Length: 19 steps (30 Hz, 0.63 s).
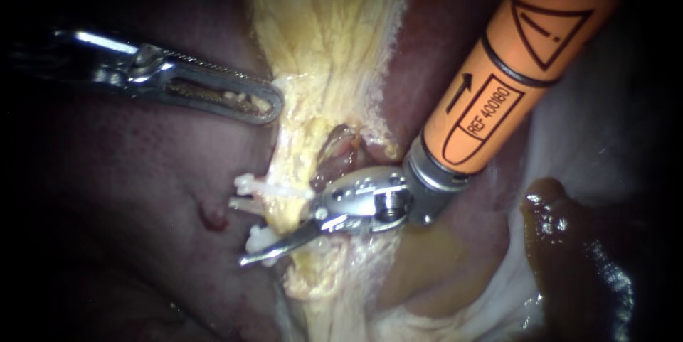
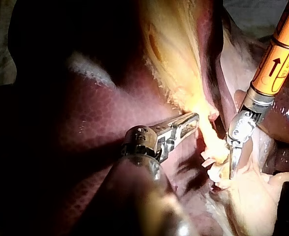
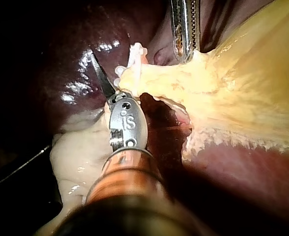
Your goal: Go to the cutting position left tube
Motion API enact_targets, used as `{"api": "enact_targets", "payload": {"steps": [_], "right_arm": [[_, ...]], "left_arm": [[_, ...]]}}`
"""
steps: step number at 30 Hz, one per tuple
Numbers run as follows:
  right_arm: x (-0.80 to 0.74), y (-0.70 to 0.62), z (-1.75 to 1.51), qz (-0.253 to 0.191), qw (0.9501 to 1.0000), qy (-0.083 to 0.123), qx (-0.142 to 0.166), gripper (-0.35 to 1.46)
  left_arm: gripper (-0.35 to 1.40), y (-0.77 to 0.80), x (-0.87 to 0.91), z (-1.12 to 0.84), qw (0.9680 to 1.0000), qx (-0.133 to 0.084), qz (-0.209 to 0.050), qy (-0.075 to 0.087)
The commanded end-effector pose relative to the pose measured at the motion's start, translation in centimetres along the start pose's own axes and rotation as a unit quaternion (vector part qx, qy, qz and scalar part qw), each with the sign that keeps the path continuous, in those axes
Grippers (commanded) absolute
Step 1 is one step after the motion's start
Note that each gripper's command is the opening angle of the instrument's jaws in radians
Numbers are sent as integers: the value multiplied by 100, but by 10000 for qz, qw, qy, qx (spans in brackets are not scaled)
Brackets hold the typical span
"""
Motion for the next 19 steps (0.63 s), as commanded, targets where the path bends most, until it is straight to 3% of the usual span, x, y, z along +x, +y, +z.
{"api": "enact_targets", "payload": {"steps": [1, 19], "right_arm": [[0, 0, 0, -1, 10000, 3, 3, 137], [-1, 0, -1, 24, 10000, -1, 15, 137]], "left_arm": [[-35, 0, 0, 0, 10000, -2, 1, 0], [-35, 0, 0, -1, 10000, -1, 0, 0]]}}
